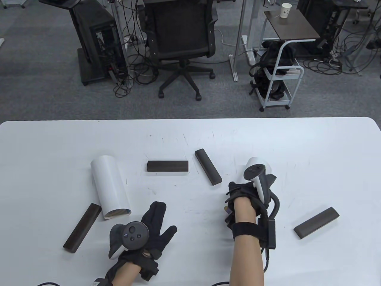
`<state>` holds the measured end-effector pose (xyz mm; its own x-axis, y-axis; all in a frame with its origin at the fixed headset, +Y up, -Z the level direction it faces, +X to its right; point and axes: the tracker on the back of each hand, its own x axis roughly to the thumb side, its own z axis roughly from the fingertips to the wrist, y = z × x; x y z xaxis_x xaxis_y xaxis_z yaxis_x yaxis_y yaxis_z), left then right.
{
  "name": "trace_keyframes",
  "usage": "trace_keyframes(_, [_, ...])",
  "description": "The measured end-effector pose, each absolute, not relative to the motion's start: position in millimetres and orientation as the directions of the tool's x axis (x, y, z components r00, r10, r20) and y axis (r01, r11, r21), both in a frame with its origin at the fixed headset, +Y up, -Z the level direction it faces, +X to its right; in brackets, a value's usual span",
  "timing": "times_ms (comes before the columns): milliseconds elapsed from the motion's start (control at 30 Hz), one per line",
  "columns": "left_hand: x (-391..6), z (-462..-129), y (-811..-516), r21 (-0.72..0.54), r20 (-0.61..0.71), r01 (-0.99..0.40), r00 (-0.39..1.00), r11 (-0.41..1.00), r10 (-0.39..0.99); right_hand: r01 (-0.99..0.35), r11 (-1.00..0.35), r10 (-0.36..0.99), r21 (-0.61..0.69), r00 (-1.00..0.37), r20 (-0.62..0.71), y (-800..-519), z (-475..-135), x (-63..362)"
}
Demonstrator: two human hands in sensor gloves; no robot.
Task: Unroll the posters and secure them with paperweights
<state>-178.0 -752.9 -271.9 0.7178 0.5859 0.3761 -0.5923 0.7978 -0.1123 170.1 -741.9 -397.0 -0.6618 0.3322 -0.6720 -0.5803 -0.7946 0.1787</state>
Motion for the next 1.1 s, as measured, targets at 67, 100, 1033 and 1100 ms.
trace_keyframes(67, [-177.9, -272.0, -753.1, -0.113, 0.376, -0.593, 0.717, 0.797, 0.587, -0.64, -0.762, 0.425, 0.104, -0.614, -0.666, -752.0, -394.1, 172.9])
trace_keyframes(100, [-177.9, -272.1, -753.3, -0.113, 0.376, -0.594, 0.717, 0.797, 0.587, -0.653, -0.755, 0.459, 0.065, -0.596, -0.658, -752.9, -392.8, 173.3])
trace_keyframes(1033, [-173.1, -277.1, -763.3, -0.175, 0.362, -0.552, 0.734, 0.815, 0.575, -0.797, -0.476, 0.803, 0.372, -0.567, -0.187, -748.3, -302.7, 133.2])
trace_keyframes(1100, [-168.8, -276.8, -763.8, -0.203, 0.371, -0.525, 0.74, 0.827, 0.561, -0.774, -0.49, 0.778, 0.401, -0.596, -0.199, -760.5, -302.4, 128.1])
